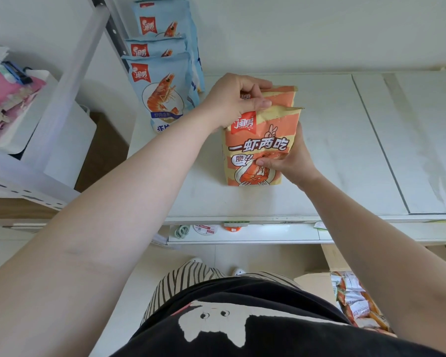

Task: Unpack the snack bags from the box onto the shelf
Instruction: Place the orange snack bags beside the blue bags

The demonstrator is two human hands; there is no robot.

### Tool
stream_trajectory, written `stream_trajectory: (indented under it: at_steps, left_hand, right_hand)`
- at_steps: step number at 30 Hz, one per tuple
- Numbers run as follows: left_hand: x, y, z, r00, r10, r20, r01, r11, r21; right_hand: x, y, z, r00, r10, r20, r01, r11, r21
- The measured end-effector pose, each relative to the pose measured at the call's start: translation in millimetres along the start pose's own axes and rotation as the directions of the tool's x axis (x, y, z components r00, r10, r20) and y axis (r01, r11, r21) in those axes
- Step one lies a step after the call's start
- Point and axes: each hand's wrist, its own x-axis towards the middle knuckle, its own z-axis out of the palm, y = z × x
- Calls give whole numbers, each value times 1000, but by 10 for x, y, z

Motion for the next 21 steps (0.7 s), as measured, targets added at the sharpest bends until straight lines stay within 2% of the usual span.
stream_trajectory:
  at_steps: [2,4,7,9,10,12,14,17,21]
  left_hand:
    - [-11,23,12,1000,-4,5,4,994,-112]
    - [-14,33,13,1000,-5,9,7,989,-149]
    - [-30,37,2,1000,10,-11,-11,995,-95]
    - [-57,-3,-28,993,53,-105,-59,997,-57]
    - [-96,-63,-31,988,50,-146,-66,993,-102]
    - [-217,-237,7,983,-47,-178,-3,963,-270]
    - [-327,-493,110,983,-136,-128,87,940,-329]
    - [-357,-680,262,985,-170,-4,161,939,-305]
    - [-213,-665,275,980,-201,6,189,913,-361]
  right_hand:
    - [10,-22,-24,1000,-18,-17,18,1000,-10]
    - [17,-39,-36,999,-27,-25,26,1000,-13]
    - [22,-31,-34,1000,-12,-29,12,1000,-2]
    - [32,-18,-31,1000,-9,-23,9,1000,-7]
    - [42,-14,-36,1000,-5,-19,5,1000,-12]
    - [65,-11,-52,1000,-3,-8,3,1000,-13]
    - [108,2,-78,1000,-6,7,7,1000,-5]
    - [184,7,-80,998,16,54,-16,1000,-11]
    - [259,-83,-2,991,45,123,-41,999,-35]
